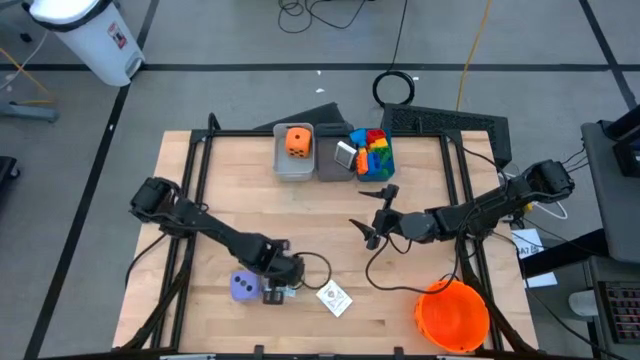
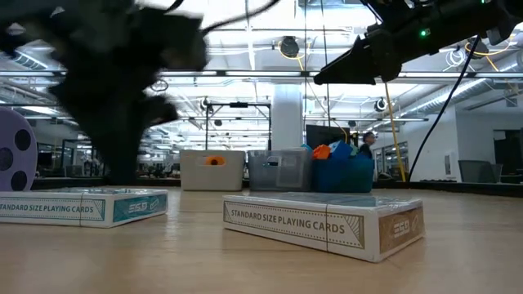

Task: Pick & Place Toys
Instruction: Put the blue playing cards into the black bin

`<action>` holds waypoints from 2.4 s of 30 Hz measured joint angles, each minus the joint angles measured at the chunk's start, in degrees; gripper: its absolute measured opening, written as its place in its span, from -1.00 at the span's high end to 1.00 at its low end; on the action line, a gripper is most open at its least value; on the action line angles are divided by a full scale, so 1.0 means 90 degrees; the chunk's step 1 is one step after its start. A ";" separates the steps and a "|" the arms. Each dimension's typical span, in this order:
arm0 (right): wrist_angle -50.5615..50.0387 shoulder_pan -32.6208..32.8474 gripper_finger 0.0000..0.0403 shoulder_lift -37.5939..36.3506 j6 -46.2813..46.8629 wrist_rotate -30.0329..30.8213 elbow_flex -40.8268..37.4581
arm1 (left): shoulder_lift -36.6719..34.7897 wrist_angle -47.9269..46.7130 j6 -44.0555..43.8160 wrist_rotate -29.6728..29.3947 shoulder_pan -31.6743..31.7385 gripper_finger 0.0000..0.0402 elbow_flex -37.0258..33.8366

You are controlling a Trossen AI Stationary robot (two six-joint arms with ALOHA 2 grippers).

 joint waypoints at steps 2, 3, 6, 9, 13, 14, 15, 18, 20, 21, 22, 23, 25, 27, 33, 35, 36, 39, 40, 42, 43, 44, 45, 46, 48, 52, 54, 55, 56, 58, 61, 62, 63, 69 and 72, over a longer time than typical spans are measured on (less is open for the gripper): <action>0.0000 0.0000 -0.88 0.0000 0.0000 0.0000 0.0000 | 0.0036 -0.0202 -0.0341 -0.0040 -0.0106 0.82 -0.0104; 0.0000 0.0000 -0.88 0.0000 0.0000 0.0000 0.0000 | 0.0025 -0.0203 -0.0474 -0.0033 -0.0161 0.90 -0.0147; 0.0002 0.0000 -0.88 0.0000 0.0001 0.0000 0.0000 | 0.0010 -0.0066 -0.0773 -0.0051 -0.0292 0.95 -0.0288; 0.0000 0.0000 -0.88 0.0000 0.0104 0.0000 0.0000 | 0.0031 0.0177 -0.0809 -0.0217 -0.0313 0.89 -0.0376; 0.0000 0.0000 -0.88 0.0000 0.0168 0.0000 0.0000 | 0.0050 0.0708 -0.0474 -0.0966 -0.0139 0.90 -0.0442; 0.0002 0.0000 -0.88 0.0000 0.0168 0.0000 0.0000 | 0.0059 0.0886 -0.0305 -0.1227 -0.0013 0.92 -0.0478; 0.0002 0.0000 -0.88 0.0000 0.0168 0.0000 0.0000 | 0.0070 0.1094 -0.0091 -0.1454 0.0149 0.95 -0.0520; 0.0000 0.0000 -0.88 0.0000 0.0263 -0.0001 0.0000 | 0.0090 0.2052 0.0414 -0.1768 0.0702 0.97 -0.0732; 0.0000 0.0000 -0.88 0.0000 0.0407 -0.0059 0.0000 | 0.0102 0.2767 0.0574 -0.1888 0.1078 0.93 -0.0848; 0.0000 -0.0002 -0.88 0.0000 0.0456 -0.0176 0.0000 | 0.0102 0.3073 0.0612 -0.1881 0.1261 0.90 -0.0872; -0.0002 -0.0002 -0.88 0.0000 0.0493 -0.0287 0.0000 | 0.0098 0.3291 0.0616 -0.1846 0.1416 0.88 -0.0872; -0.0002 -0.0002 -0.88 0.0000 0.0500 -0.0407 0.0000 | 0.0092 0.3491 0.0614 -0.1773 0.1554 0.86 -0.0872; -0.0004 -0.0002 -0.88 0.0000 0.0500 -0.0597 0.0000 | 0.0092 0.3748 0.0521 -0.1518 0.1772 0.82 -0.0872; -0.0003 0.0000 -0.88 0.0000 0.0500 -0.0665 0.0000 | 0.0092 0.3744 0.0443 -0.1134 0.1909 0.78 -0.0871; -0.0114 -0.0002 -0.88 0.0000 0.0500 -0.0656 0.0000 | 0.0088 0.3002 0.0607 -0.0517 0.1804 0.45 -0.0714; -0.0145 -0.0007 -0.88 0.0000 0.0500 -0.0656 0.0000 | 0.0080 0.2891 0.0760 -0.0192 0.1618 0.31 -0.0711; -0.0151 -0.0009 -0.88 0.0000 0.0502 -0.0656 0.0000 | 0.0080 0.2767 0.0928 -0.0111 0.1522 0.26 -0.0711; -0.0146 -0.0010 -0.88 0.0000 0.0614 -0.0655 0.0000 | 0.0076 0.2084 0.1214 -0.0382 0.1229 0.14 -0.0708; -0.0146 -0.0010 -0.88 0.0000 0.0662 -0.0653 0.0000 | 0.0065 0.1815 0.1211 -0.0602 0.1148 0.12 -0.0701; -0.0146 -0.0010 -0.88 0.0000 0.0689 -0.0653 0.0000 | 0.0060 0.1311 0.1160 -0.1125 0.1007 0.11 -0.0689; -0.0146 -0.0010 -0.88 0.0000 0.0687 -0.0653 0.0000 | 0.0060 0.1130 0.1127 -0.1387 0.0953 0.12 -0.0689; -0.0146 -0.0010 -0.88 0.0000 0.0685 -0.0653 0.0000 | 0.0058 0.0987 0.1107 -0.1649 0.0914 0.14 -0.0689; -0.0146 -0.0010 -0.88 0.0000 0.0682 -0.0653 0.0000 | 0.0058 0.0917 0.1090 -0.1899 0.0893 0.15 -0.0692; -0.0146 -0.0010 -0.88 0.0000 0.0682 -0.0653 0.0000 | 0.0058 0.0913 0.1026 -0.2098 0.0886 0.17 -0.0699; -0.0146 -0.0010 -0.88 0.0000 0.0680 -0.0651 0.0000 | 0.0061 0.1127 0.0928 -0.2242 0.0910 0.22 -0.0704; -0.0146 -0.0012 -0.88 0.0000 0.0675 -0.0651 0.0000 | 0.0224 0.2379 0.0973 -0.1983 0.1086 0.31 -0.0714; -0.0146 -0.0012 -0.88 0.0000 0.0670 -0.0649 0.0000 | 0.0392 0.3166 0.0963 -0.1719 0.1201 0.36 -0.0716; -0.0146 -0.0012 -0.88 0.0000 0.0670 -0.0648 0.0000 | 0.0520 0.3703 0.0939 -0.1581 0.1248 0.39 -0.0716; -0.0147 -0.0012 -0.88 0.0000 0.0668 -0.0651 0.0000 | 0.0684 0.4309 0.0925 -0.1426 0.1300 0.42 -0.0704; -0.0148 -0.0015 -0.88 0.0000 0.0668 -0.0656 0.0000 | 0.0903 0.5037 0.0977 -0.1245 0.1364 0.47 -0.0708; -0.0213 -0.0012 -0.88 0.0000 0.0668 -0.0661 0.0000 | 0.0900 0.5011 0.1434 -0.0999 0.1422 0.53 -0.0623; -0.0237 -0.0012 -0.88 0.0000 0.0668 -0.0661 0.0000 | 0.0789 0.4693 0.1641 -0.1008 0.1428 0.53 -0.0584; -0.0254 -0.0012 -0.88 0.0000 0.0677 -0.0661 0.0000 | 0.0665 0.4396 0.1785 -0.1079 0.1428 0.53 -0.0526; -0.0284 -0.0015 -0.88 0.0000 0.0712 -0.0663 -0.0047 | -0.0340 0.2008 0.1618 -0.2971 0.1214 0.45 -0.0417; -0.0287 -0.0015 -0.88 0.0000 0.0714 -0.0661 -0.0117 | -0.0627 0.0458 0.0875 -0.3198 0.1136 0.47 -0.0415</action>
